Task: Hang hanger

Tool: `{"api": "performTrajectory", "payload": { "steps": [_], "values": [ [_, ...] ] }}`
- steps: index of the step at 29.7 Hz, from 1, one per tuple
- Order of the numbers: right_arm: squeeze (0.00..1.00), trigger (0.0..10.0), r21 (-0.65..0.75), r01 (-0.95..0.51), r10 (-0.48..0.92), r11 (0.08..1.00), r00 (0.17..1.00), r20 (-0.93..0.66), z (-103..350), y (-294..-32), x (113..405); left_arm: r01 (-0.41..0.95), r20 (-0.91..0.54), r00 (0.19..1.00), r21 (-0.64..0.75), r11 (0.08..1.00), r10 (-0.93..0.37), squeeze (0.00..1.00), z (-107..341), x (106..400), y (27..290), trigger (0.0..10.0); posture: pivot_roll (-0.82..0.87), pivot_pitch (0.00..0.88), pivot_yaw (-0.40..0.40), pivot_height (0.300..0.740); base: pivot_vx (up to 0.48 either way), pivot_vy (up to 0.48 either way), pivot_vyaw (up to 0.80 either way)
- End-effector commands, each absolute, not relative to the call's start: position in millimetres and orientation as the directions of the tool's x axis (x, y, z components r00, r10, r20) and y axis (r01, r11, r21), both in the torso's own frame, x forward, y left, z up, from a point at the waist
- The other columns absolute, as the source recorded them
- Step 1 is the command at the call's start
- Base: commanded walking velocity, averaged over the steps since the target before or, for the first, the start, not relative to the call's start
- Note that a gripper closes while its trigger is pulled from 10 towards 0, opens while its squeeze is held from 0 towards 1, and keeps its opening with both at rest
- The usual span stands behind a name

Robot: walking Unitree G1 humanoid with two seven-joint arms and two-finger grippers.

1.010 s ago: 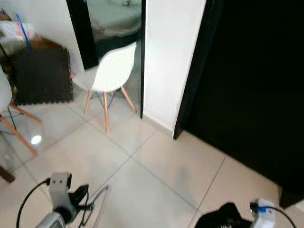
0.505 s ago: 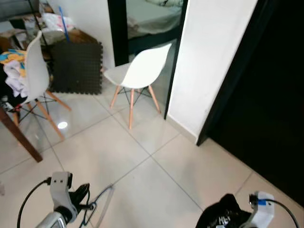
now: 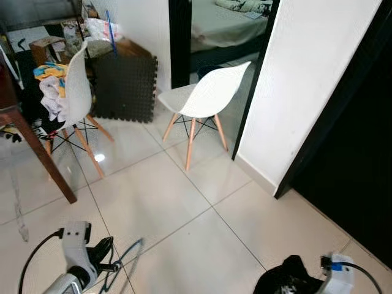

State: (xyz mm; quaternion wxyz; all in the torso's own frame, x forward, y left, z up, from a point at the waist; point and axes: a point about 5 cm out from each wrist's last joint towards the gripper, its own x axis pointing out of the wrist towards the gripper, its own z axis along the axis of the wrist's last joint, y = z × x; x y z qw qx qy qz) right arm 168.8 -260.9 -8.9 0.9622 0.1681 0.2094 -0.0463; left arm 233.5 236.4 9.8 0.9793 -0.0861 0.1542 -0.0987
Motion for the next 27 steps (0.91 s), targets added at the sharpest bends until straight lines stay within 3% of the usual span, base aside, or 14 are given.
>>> {"api": "performTrajectory", "payload": {
  "steps": [1,27],
  "values": [
    [0.00,10.0,0.310,0.178,-0.029,0.934,0.903,-0.428,-9.2,-264.3,165.7,0.150,-0.328,0.919,-0.219,0.964,-0.218,0.00,0.5,222.7,237.6,10.0,-0.03,0.127,-0.040,0.740,0.000,0.000,0.59],
    [0.00,10.0,0.318,0.168,-0.014,0.933,0.899,-0.437,-5.5,-260.6,165.0,0.154,-0.345,0.913,-0.208,0.966,-0.220,0.00,2.4,222.8,235.1,10.0,-0.03,0.120,-0.034,0.740,0.000,0.000,0.59]
  ]
}}
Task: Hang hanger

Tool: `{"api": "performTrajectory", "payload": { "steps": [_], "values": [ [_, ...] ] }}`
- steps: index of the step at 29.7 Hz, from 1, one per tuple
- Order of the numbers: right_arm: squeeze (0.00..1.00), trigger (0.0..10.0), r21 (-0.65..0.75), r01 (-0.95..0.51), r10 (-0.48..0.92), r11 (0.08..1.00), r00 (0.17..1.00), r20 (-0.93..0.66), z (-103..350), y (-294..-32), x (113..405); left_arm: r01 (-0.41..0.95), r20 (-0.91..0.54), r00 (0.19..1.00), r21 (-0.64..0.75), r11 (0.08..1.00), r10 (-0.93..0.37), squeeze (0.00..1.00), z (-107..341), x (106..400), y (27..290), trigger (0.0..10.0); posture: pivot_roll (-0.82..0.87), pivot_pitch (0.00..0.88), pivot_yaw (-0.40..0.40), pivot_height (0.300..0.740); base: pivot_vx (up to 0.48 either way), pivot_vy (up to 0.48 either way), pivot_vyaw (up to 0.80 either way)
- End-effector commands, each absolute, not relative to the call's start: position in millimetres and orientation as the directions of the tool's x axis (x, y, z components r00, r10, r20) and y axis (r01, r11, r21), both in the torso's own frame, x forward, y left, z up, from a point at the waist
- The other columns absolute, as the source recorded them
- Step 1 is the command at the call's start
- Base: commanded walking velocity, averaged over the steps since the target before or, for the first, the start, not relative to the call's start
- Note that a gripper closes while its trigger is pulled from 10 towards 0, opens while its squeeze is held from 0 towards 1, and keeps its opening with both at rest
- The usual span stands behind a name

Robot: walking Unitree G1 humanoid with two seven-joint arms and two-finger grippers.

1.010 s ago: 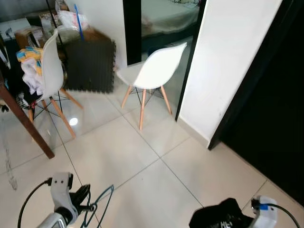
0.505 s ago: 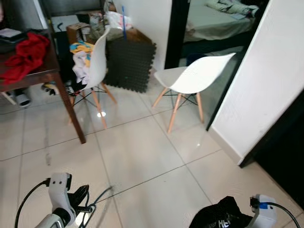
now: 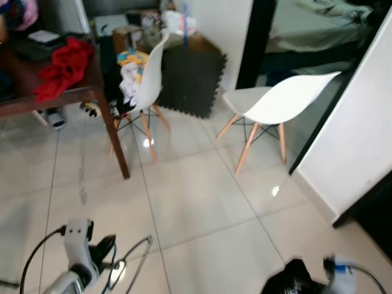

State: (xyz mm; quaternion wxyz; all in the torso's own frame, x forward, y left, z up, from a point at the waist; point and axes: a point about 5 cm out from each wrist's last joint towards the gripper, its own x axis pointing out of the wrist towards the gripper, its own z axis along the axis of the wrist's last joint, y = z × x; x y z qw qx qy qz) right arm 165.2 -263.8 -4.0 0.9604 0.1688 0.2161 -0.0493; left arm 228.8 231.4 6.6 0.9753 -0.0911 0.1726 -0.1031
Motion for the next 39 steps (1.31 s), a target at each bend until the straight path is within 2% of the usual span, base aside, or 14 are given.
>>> {"api": "performTrajectory", "payload": {
  "steps": [1,7,12,14,20,21,24,26,28,37,39],
  "values": [
    [0.00,10.0,0.318,0.168,-0.012,0.933,0.899,-0.438,-6,-261,165,0.154,-0.346,0.912,-0.208,0.966,-0.220,0.00,2,223,235,10.0,-0.03,0.117,-0.033,0.740,0.000,0.000,0.58],
    [0.00,10.0,0.324,0.167,-0.011,0.931,0.901,-0.435,-5,-261,166,0.151,-0.343,0.915,-0.199,0.968,-0.213,0.00,3,224,235,10.0,-0.03,0.118,-0.033,0.740,0.000,0.000,0.56],
    [0.00,10.0,0.337,0.162,0.001,0.927,0.901,-0.433,-6,-260,167,0.144,-0.339,0.918,-0.193,0.971,-0.204,0.00,3,225,236,10.0,-0.02,0.116,-0.030,0.740,0.280,0.000,0.35],
    [0.00,10.0,0.324,0.127,0.019,0.937,0.911,-0.412,0,-262,171,0.092,-0.292,0.943,-0.233,0.968,-0.160,0.00,14,233,240,10.0,-0.01,0.118,-0.032,0.740,0.381,0.000,0.00],
    [0.00,10.0,0.301,0.039,0.055,0.953,0.953,-0.298,30,-261,191,0.103,-0.179,0.972,-0.245,0.964,-0.150,0.00,43,252,239,10.0,0.01,0.114,-0.033,0.740,0.389,0.000,0.00],
    [0.00,10.0,0.253,-0.042,0.109,0.966,0.960,-0.257,44,-254,202,0.124,-0.141,0.977,-0.250,0.960,-0.162,0.00,54,259,236,10.0,0.01,0.114,-0.030,0.740,0.386,0.000,0.00],
    [0.00,10.0,0.211,-0.118,0.162,0.970,0.965,-0.208,61,-247,215,0.154,-0.100,0.978,-0.251,0.956,-0.184,0.00,65,267,229,10.0,0.01,0.109,-0.030,0.740,0.386,0.000,0.00],
    [0.00,10.0,0.139,-0.250,0.265,0.958,0.959,-0.099,98,-229,239,0.216,-0.010,0.974,-0.241,0.946,-0.225,0.00,91,281,211,10.0,0.01,0.105,-0.034,0.740,0.392,0.000,0.00],
    [0.00,10.0,0.132,-0.314,0.319,0.940,0.948,-0.016,123,-213,252,0.259,0.062,0.966,-0.220,0.941,-0.251,0.00,112,289,197,10.0,0.01,0.100,-0.036,0.740,0.394,0.000,0.49],
    [0.00,10.0,0.099,-0.447,0.439,0.889,0.894,0.091,157,-182,265,0.303,0.165,0.946,-0.158,0.940,-0.278,0.00,148,300,179,10.0,0.02,0.095,-0.043,0.740,0.395,0.000,0.76],
    [0.00,10.0,0.071,-0.495,0.485,0.866,0.866,0.122,170,-168,271,0.320,0.218,0.931,-0.109,0.941,-0.292,0.00,170,304,171,10.0,0.02,0.095,-0.043,0.740,0.394,0.000,0.70]
  ]
}}
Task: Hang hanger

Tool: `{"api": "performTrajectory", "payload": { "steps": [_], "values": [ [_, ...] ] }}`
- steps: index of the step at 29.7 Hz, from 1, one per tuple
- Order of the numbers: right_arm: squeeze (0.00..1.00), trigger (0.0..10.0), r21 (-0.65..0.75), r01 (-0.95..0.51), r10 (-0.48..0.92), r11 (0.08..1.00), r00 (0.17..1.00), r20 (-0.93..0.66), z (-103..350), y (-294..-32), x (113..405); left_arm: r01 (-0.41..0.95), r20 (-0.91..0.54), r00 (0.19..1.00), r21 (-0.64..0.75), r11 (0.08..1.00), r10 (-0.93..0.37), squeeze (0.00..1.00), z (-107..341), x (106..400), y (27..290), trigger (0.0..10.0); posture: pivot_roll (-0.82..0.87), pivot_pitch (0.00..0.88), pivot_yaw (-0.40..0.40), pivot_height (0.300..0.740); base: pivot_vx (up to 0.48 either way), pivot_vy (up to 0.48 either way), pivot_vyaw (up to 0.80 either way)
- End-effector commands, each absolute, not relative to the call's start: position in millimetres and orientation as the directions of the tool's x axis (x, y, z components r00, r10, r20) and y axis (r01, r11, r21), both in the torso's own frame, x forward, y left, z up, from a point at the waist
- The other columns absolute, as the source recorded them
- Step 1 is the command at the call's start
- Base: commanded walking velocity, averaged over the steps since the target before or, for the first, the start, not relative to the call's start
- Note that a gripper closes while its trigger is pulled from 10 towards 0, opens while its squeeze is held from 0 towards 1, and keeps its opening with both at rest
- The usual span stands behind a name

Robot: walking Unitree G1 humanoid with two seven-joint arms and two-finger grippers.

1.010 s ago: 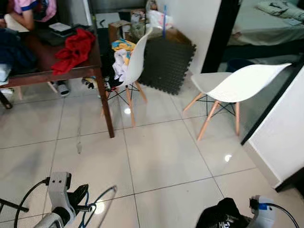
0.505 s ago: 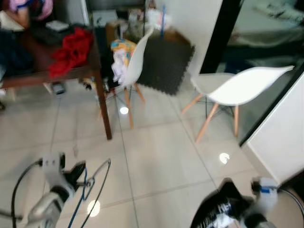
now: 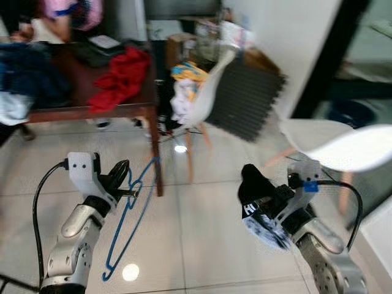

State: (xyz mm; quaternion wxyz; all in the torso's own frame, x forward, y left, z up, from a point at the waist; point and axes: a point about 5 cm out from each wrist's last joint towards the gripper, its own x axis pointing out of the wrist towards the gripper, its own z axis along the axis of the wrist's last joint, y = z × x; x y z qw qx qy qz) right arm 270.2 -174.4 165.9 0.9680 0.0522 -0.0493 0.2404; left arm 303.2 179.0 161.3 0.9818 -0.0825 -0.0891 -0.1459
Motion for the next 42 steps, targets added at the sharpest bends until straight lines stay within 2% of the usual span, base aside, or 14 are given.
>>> {"api": "performTrajectory", "payload": {
  "steps": [1,9,13,23,42],
  "values": [
    [0.00,10.0,0.071,-0.495,0.485,0.866,0.866,0.122,170,-168,271,0.320,0.218,0.931,-0.109,0.941,-0.292,0.00,170,304,171,10.0,0.02,0.095,-0.043,0.740,0.394,0.000,0.61],
    [0.00,10.0,0.075,-0.501,0.484,0.862,0.859,0.168,191,-151,283,0.330,0.327,0.897,-0.050,0.943,-0.297,0.00,219,311,164,10.0,0.03,0.089,-0.048,0.740,0.394,0.000,0.00],
    [0.00,10.0,0.118,-0.516,0.487,0.849,0.849,0.206,202,-142,288,0.334,0.347,0.892,-0.080,0.939,-0.288,0.00,232,313,161,10.0,0.03,0.089,-0.048,0.740,0.396,0.000,0.00],
    [0.00,10.0,0.122,-0.570,0.530,0.813,0.810,0.252,220,-122,294,0.321,0.353,0.892,-0.059,0.945,-0.281,0.00,242,313,159,10.0,0.04,0.085,-0.052,0.740,0.396,0.000,0.00],
    [0.00,10.0,0.126,-0.584,0.545,0.802,0.802,0.246,225,-111,299,0.320,0.349,0.886,0.019,0.947,-0.306,0.00,254,311,152,10.0,0.04,0.073,-0.061,0.740,0.395,0.000,0.00]
  ]
}}
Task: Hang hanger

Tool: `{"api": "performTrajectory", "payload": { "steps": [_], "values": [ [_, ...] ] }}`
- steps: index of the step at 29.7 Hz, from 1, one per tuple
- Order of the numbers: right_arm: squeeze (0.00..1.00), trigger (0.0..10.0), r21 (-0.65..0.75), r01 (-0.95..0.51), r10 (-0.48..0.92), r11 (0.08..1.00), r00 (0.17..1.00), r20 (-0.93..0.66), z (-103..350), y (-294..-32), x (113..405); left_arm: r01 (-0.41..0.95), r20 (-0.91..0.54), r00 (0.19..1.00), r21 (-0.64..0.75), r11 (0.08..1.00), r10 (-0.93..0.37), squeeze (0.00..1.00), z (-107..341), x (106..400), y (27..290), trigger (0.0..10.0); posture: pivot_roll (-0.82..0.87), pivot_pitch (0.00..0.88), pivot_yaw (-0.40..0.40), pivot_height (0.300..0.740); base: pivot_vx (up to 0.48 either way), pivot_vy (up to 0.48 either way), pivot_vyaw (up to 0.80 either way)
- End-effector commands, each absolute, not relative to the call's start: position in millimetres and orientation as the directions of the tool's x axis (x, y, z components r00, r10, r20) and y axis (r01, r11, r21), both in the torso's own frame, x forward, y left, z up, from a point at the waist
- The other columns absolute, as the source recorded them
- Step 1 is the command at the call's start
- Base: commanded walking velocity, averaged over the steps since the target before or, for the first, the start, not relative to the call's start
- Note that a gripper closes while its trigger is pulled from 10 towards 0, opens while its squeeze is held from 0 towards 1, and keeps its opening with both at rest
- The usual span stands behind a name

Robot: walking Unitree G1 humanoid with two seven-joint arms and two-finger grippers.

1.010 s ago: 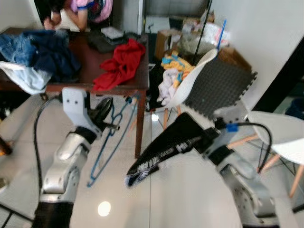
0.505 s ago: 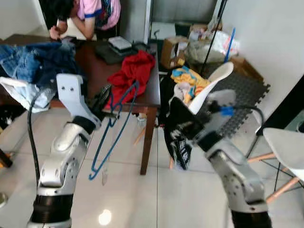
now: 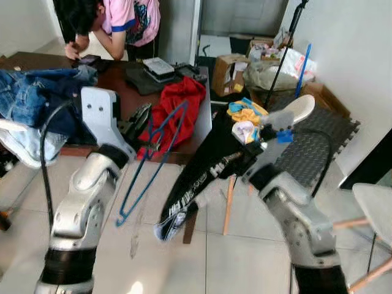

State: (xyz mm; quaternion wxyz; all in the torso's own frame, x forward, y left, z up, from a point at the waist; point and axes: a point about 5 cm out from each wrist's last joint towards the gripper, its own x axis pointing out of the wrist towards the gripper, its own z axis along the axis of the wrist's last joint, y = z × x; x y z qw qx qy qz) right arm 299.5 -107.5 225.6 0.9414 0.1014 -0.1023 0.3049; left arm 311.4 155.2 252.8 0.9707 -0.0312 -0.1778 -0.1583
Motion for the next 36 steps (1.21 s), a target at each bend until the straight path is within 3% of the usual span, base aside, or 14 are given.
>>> {"api": "performTrajectory", "payload": {
  "steps": [1,19,20,21,22,24,25,26,27,28,36],
  "values": [
    [0.00,10.0,0.126,-0.584,0.545,0.802,0.802,0.246,225,-111,299,0.320,0.349,0.886,0.019,0.947,-0.306,0.00,254,311,152,10.0,0.04,0.073,-0.061,0.740,0.394,0.000,0.00],
    [0.00,10.0,0.122,-0.592,0.554,0.797,0.796,0.245,226,-111,296,0.275,0.350,0.893,0.071,0.959,-0.282,0.00,262,311,153,10.0,0.04,0.076,-0.055,0.740,0.472,0.000,0.00],
    [0.00,10.0,0.228,-0.608,0.531,0.760,0.784,0.322,237,-112,295,0.268,0.367,0.888,0.082,0.960,-0.279,0.00,268,311,154,10.0,0.04,0.078,-0.056,0.740,0.480,0.000,0.00],
    [0.00,10.0,0.228,-0.608,0.531,0.760,0.784,0.322,237,-112,295,0.268,0.367,0.888,0.082,0.960,-0.279,0.00,268,311,154,10.0,0.04,0.078,-0.056,0.740,0.480,0.000,0.00],
    [0.00,10.0,0.364,-0.644,0.481,0.673,0.755,0.445,256,-117,293,0.259,0.386,0.880,0.101,0.961,-0.278,0.00,275,310,154,10.0,0.05,0.078,-0.057,0.740,0.480,0.000,0.00],
    [0.00,10.0,0.364,-0.644,0.481,0.673,0.755,0.445,256,-117,293,0.259,0.386,0.880,0.101,0.961,-0.278,0.00,275,310,154,10.0,0.05,0.078,-0.057,0.740,0.480,0.000,0.00],
    [0.00,10.0,0.423,-0.687,0.451,0.591,0.716,0.532,271,-120,290,0.251,0.401,0.873,0.117,0.961,-0.277,0.00,280,310,155,10.0,0.05,0.079,-0.056,0.740,0.480,0.000,0.00],
    [0.00,10.0,0.428,-0.730,0.449,0.533,0.673,0.588,284,-119,286,0.244,0.415,0.867,0.129,0.961,-0.275,0.00,285,310,155,10.0,0.04,0.078,-0.054,0.740,0.480,0.000,0.00],
    [0.00,10.0,0.428,-0.730,0.449,0.533,0.673,0.588,284,-119,286,0.244,0.415,0.867,0.129,0.961,-0.275,0.00,285,310,155,10.0,0.04,0.078,-0.054,0.740,0.480,0.000,0.00],
    [0.00,10.0,0.371,-0.773,0.503,0.514,0.622,0.600,293,-106,282,0.236,0.427,0.862,0.139,0.962,-0.273,0.00,290,310,154,10.0,0.04,0.077,-0.053,0.740,0.480,0.000,0.00],
    [0.00,10.0,0.297,-0.811,0.590,0.504,0.574,0.568,297,-75,281,0.200,0.445,0.859,0.161,0.966,-0.252,0.00,294,310,153,10.0,0.04,0.077,-0.060,0.740,0.480,0.000,0.00]
  ]
}}
